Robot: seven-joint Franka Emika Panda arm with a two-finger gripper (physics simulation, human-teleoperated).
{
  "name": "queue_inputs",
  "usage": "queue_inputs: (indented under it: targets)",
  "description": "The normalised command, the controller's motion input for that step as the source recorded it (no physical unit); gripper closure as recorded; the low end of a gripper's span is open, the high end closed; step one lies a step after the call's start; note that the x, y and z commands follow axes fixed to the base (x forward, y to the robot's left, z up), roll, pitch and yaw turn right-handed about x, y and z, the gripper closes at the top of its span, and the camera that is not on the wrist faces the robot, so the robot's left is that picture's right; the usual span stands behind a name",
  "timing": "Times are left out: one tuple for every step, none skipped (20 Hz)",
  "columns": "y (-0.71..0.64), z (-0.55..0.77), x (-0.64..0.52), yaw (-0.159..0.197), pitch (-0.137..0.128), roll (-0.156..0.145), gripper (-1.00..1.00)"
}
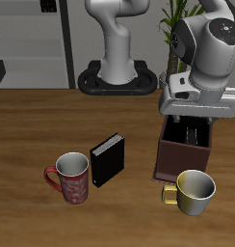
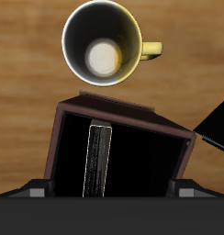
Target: Place the yellow book into the left desk caddy's right compartment and place the red mug into the left desk caddy's left compartment
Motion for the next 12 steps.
queue_inputs:
  targets:
    - [-0.34,0.46,-0.14,-0.033,-0.078,0.01,-1.0]
    - [-0.31,0.49,-0.09,0.043,-0.101,0.021,-1.0]
    - [-0.48,0.49,-0.1,0.001,-0.078,-0.038,-1.0]
    - [-0.4,0.51,-0.12,-0.028,-0.091,0.002,-1.0]
    - [-0.29,0.41,-0.11,0.066,-0.084,0.01,-1.0]
    - [0.0,0.0,0.0,0.0,0.0,0.0,-1.0]
    - [-1.09,1.13,-0.13,0.047,-0.283,-0.087,-1.0]
    - [-0.39,0.33,-0.04,0.063,-0.077,-0.027,-1.0]
    - [-0.66,0.58,-0.03,-0.011,-0.102,-0.078,-1.0]
    - [-0.49,0.45,-0.04,0.009,-0.103,0.002,-1.0]
    - [-1.11,0.87,-0.01,-0.04,-0.207,-0.133,-1.0]
    - [-0.59,0.39,-0.01,0.037,-0.121,-0.088,-1.0]
